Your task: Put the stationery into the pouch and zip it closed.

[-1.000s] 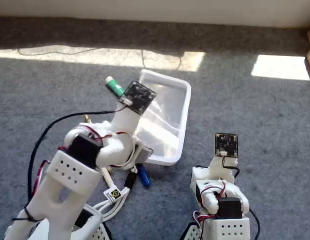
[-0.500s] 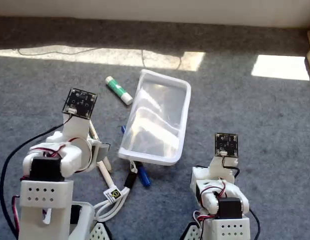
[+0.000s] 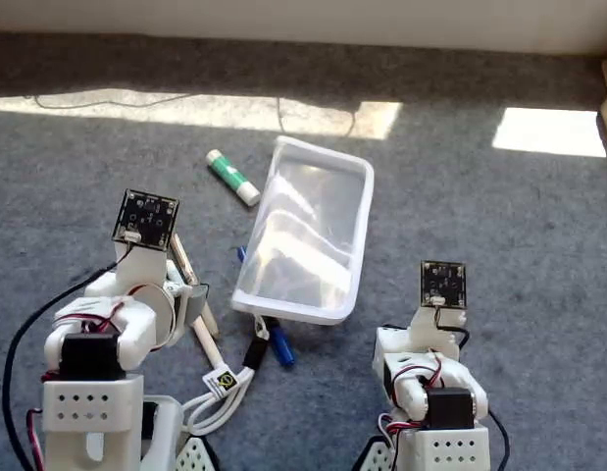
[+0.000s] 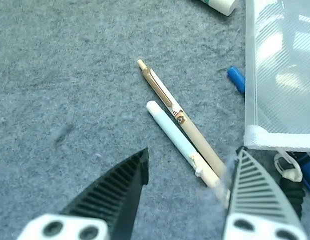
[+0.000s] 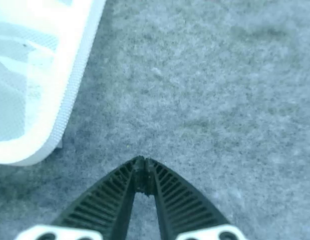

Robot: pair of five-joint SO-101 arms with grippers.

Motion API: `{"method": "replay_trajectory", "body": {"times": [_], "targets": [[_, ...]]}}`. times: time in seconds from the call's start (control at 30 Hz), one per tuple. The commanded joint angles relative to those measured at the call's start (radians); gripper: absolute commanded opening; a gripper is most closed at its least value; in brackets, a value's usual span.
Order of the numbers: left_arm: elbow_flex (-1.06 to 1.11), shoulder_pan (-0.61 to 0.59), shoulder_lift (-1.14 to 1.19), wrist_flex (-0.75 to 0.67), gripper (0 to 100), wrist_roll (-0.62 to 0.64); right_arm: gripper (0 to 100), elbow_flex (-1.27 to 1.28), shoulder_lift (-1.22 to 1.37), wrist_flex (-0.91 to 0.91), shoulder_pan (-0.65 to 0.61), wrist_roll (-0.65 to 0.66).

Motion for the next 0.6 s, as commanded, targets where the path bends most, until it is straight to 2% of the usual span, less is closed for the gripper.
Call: {"method": "replay_trajectory", "body": {"times": [0.0,0.43,0.57], "targets": [[0.027,-0.015,-0.077,-0.020,26,0.003,0.5,0.124,0.004,0.002,0.010,-0.003],[0.199,-0.005,-0.282,-0.020,27,0.037,0.5,0.124,0.004,0.002,0.010,-0.003],[0.257,0.051,-0.329,-0.020,27,-0.011,0.5,0.124,0.004,0.002,0.010,-0.003]]}}
